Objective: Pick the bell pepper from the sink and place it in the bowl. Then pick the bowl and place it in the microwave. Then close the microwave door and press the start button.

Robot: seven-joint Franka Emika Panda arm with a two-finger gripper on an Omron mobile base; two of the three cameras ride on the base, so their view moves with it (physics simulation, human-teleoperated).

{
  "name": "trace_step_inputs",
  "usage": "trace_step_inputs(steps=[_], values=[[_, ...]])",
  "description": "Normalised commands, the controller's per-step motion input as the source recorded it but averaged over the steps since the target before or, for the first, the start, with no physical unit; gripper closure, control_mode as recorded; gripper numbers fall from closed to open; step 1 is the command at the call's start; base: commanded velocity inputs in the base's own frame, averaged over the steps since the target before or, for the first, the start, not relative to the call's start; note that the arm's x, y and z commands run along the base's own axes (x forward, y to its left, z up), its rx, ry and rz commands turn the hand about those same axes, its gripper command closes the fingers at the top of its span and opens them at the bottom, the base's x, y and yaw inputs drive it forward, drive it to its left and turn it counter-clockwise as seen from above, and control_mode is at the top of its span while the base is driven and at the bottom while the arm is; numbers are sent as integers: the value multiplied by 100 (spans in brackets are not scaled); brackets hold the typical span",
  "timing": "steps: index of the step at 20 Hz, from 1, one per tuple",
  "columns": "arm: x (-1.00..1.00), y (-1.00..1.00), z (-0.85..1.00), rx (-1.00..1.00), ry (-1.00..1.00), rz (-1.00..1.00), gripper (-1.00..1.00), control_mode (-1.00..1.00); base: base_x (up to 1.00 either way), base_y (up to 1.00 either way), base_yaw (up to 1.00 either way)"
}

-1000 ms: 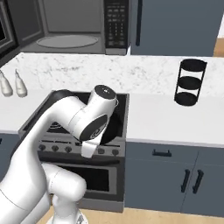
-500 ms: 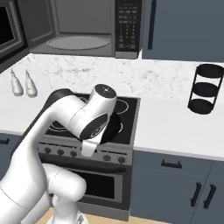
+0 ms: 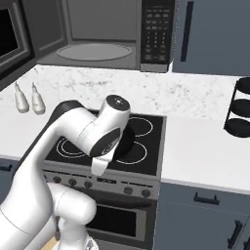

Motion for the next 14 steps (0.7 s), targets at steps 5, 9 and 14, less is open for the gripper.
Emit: trace_step_inputs(steps=[5,9,14], values=[[0,0,0,0,0,0,100,100,30,42,5],[0,0,0,0,0,0,100,100,29,5,1],[0,0,0,0,0,0,100,100,51,0,0]])
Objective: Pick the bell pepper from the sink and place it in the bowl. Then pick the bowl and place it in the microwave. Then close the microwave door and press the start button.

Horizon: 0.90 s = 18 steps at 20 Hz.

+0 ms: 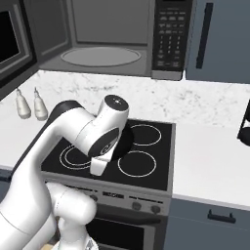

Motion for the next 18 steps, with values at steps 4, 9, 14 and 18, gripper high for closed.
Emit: trace_step_inputs(steps=[4,9,14,18], values=[[0,0,0,0,0,0,100,100,49,0,0],[0,0,0,0,0,0,100,100,25,0,0],[0,0,0,0,0,0,100,100,42,0,0],[0,0,0,0,0,0,100,100,29,0,0]])
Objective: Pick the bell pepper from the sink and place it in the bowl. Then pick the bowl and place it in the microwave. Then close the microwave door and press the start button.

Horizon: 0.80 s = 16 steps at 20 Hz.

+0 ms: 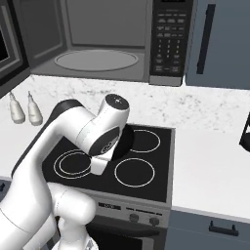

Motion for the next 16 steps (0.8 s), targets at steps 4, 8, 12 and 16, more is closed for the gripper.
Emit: trace_step_inputs(steps=[4,8,12,16], values=[[0,0,0,0,0,0,100,100,38,0,0],[0,0,0,0,0,0,100,100,40,0,0],[0,0,-1,1,0,0,100,-100,10,0,0],[-23,0,1,3,-6,0,100,-100,0,0,0]])
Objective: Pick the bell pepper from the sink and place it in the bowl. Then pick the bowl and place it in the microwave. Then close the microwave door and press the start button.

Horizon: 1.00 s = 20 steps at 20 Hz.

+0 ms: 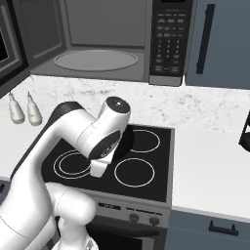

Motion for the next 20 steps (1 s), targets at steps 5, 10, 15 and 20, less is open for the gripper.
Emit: trace_step_inputs(steps=[5,10,15,20], values=[[-51,15,47,0,-14,0,100,-100,0,0,0],[-17,36,62,0,-4,1,100,-100,0,0,0],[-1,41,57,0,0,2,100,-100,0,0,0],[0,24,62,0,0,1,100,-100,0,0,0]])
